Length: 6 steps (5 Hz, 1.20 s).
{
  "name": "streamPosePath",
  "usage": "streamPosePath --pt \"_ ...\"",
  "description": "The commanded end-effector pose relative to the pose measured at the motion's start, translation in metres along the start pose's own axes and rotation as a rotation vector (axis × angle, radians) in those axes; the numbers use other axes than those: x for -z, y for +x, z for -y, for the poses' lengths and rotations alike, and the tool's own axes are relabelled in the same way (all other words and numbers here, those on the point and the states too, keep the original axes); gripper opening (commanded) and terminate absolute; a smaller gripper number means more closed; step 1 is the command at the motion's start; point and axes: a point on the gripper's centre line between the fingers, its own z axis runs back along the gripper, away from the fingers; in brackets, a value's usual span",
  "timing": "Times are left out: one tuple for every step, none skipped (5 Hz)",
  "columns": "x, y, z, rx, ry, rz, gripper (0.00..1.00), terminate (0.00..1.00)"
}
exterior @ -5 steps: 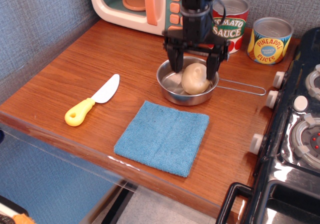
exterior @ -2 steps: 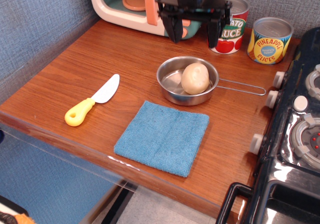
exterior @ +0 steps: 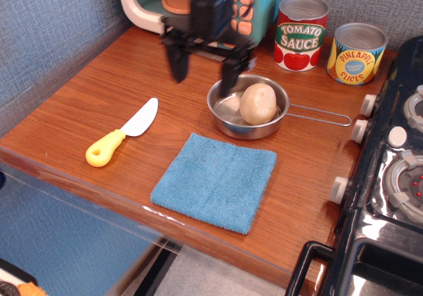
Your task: Move the yellow knife to the left of the pot.
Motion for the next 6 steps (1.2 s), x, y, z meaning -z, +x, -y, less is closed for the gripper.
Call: streamPosePath --pt "0.026 -0.047 -0.05 0.019 -0.023 -0.001 1.0 0.0" --pt "0.053 -0.064 -0.068 0.011 -0.096 -0.013 1.0 0.0" --pt "0.064 -0.067 -0.076 0.038 -0.134 0.046 1.0 0.0" --pt "0.071 -0.06 -0.074 0.062 -0.15 0.077 1.0 0.0" --pt "0.075 -0.059 -0.07 0.068 -0.142 0.053 1.0 0.0" --pt "0.081 -0.057 -0.063 0.076 -0.12 0.03 0.0 0.0"
